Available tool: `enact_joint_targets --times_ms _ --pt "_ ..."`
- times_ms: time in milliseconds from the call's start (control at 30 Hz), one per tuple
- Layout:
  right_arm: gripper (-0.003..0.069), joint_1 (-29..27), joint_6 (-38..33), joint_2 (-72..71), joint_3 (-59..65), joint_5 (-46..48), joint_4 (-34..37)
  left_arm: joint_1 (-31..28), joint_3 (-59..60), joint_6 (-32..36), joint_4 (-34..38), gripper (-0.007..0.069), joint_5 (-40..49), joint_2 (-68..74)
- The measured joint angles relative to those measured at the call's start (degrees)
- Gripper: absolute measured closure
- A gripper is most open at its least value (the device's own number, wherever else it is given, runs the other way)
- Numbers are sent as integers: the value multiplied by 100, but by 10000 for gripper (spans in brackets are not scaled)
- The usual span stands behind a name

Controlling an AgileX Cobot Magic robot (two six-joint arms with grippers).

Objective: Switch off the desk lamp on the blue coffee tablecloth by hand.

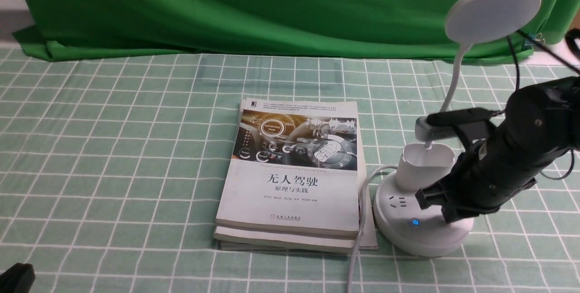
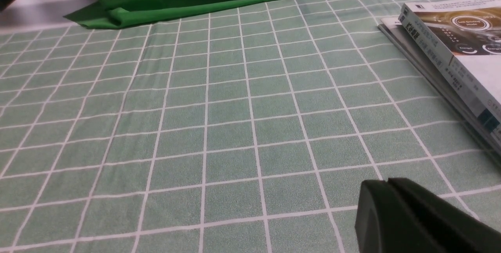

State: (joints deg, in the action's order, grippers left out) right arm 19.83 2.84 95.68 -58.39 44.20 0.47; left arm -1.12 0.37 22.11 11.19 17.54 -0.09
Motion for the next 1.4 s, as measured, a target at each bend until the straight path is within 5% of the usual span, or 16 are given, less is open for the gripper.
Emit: enact_joint_targets --times_ms 467,867,1400 --pt "621 0 -5 -571 186 171 4 0 0 0 0 624 0 0" --pt "617 0 342 -3621 2258 186 4 0 0 0 0 624 0 0" --pt "605 -16 495 -6164 2590 -8 -2 0 0 0 0 624 0 0"
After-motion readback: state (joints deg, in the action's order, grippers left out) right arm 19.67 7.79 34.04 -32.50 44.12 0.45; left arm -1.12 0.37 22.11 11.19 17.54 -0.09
